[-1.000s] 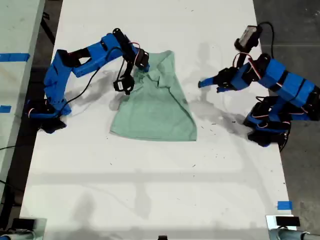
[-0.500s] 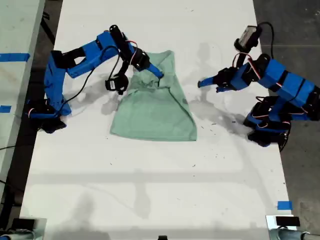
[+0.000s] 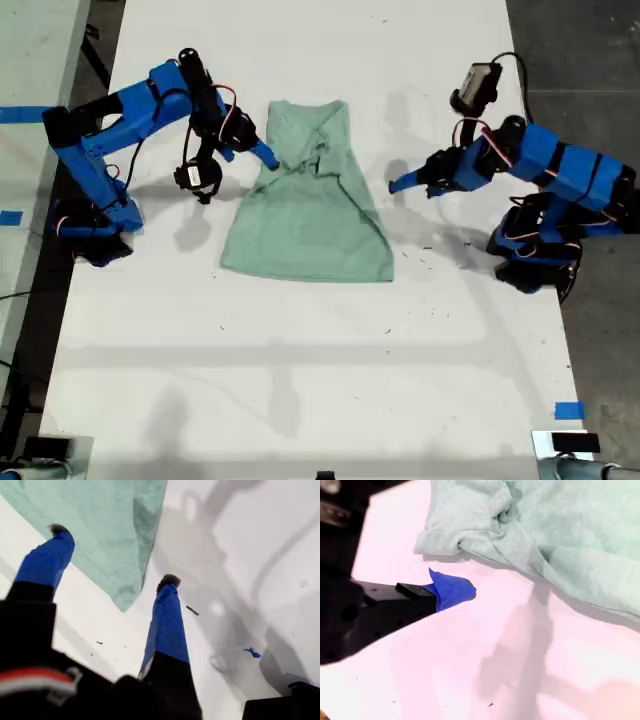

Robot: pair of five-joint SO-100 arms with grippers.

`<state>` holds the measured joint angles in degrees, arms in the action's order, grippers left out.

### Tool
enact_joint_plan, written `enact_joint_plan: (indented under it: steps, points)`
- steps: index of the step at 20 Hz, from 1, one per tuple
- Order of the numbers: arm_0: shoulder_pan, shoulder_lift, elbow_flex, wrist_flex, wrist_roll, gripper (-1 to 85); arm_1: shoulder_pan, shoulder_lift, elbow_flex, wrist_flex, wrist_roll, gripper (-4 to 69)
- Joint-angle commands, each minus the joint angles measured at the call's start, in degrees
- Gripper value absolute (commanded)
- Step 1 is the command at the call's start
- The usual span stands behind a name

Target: Fold tshirt

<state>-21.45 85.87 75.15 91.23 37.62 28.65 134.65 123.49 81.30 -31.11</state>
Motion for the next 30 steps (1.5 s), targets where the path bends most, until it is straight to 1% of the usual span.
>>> enact_joint_plan:
  steps: [1,3,6,11,14,16,21,24,26,28,30]
  points:
    - [3.96,8.7,8.44,-3.69,-4.57,33.2,-3.78,-0.53,-2.9,-0.18,-0.44,31.6]
    - [6.33,11.95,13.89,-5.89,-7.82,33.2,-6.86,-1.85,-3.69,0.18,0.0,31.6]
    - [10.28,14.41,18.28,-7.29,-12.13,33.3,-11.34,-4.39,-5.01,0.53,1.76,31.8]
    - [15.82,15.03,20.04,-7.65,-16.87,33.3,-18.02,-6.86,-6.94,0.62,5.98,31.6]
    - [18.63,15.03,20.04,-8.09,-18.72,32.9,-21.01,-10.2,-7.21,-0.88,8.0,31.8]
    - [19.42,15.12,20.04,-7.91,-19.6,33.0,-21.62,-13.27,-5.8,-4.57,8.17,31.7]
    - [19.34,15.29,20.13,-7.47,-19.6,32.7,-20.74,-24.43,0.79,-18.98,5.8,31.4]
    - [19.07,15.29,20.3,-7.47,-19.25,32.7,-19.07,-28.92,5.62,-27.51,4.57,28.0]
    - [18.9,15.38,20.74,-7.56,-19.16,32.5,-17.49,-29.88,8.09,-30.76,3.43,25.8]
    - [18.72,15.64,21.27,-7.65,-19.34,32.3,-16.52,-30.5,9.49,-32.61,2.55,22.9]
    - [18.63,15.64,21.62,-7.73,-19.6,32.3,-16.26,-30.67,9.49,-32.78,1.85,16.9]
